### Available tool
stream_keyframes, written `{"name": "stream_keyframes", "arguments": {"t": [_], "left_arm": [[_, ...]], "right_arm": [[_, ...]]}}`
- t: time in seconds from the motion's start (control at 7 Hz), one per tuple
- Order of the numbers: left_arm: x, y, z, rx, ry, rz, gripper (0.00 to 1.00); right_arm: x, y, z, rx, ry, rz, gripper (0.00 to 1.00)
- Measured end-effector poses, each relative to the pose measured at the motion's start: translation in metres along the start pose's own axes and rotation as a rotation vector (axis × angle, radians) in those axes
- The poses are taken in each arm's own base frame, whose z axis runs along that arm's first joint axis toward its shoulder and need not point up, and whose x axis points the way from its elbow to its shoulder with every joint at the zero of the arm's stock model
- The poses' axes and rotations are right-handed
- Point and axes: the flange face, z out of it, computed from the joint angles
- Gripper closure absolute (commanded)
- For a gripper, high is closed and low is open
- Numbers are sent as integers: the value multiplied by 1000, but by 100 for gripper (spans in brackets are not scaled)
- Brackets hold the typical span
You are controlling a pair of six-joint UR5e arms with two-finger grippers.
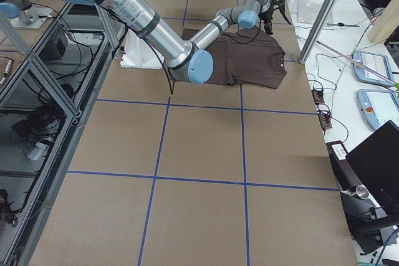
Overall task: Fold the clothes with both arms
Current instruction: 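Grasp the sleeve with the right gripper and fold it inward onto the shirt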
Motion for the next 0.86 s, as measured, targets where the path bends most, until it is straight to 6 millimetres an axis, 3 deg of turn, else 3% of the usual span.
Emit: {"name": "stream_keyframes", "arguments": {"t": [0.14,0.29,0.86], "left_arm": [[0,-1,0,11,1,17,0],[3,-4,-1,23,2,35,0],[21,-18,-3,75,14,32,0]], "right_arm": [[-4,-31,-24,68,-39,-7,0],[-9,-48,-42,107,-65,8,0],[-20,-56,-67,129,-107,91,0]]}}
